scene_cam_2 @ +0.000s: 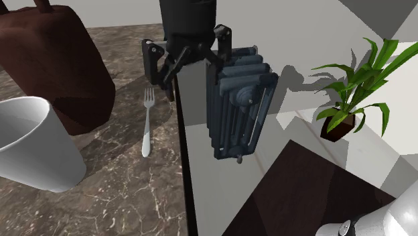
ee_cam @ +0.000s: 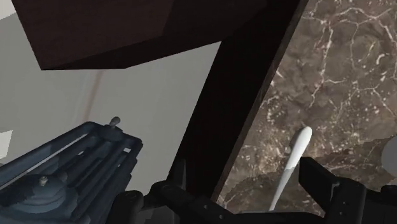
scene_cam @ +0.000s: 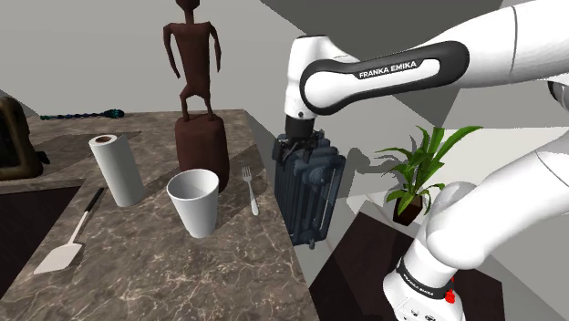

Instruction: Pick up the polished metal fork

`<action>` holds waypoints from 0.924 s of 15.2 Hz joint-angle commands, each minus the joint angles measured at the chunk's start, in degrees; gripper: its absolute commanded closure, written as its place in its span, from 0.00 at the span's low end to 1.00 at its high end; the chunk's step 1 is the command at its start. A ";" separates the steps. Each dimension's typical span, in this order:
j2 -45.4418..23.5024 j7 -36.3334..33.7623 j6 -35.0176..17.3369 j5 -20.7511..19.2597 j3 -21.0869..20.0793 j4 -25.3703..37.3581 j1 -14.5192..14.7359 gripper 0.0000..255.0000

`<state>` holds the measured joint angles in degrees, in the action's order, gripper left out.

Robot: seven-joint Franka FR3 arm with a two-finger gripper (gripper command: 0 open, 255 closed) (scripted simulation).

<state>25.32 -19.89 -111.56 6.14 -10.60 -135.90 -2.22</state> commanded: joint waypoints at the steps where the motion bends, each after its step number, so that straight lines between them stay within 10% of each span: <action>1: -4.49 -4.32 -3.10 -0.40 -1.66 1.97 -0.70 0.00; 14: -33.66 -30.76 -13.45 -11.32 -4.69 22.15 -3.03 0.00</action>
<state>-5.68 -48.46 -124.76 -4.01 -15.48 -116.21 -5.35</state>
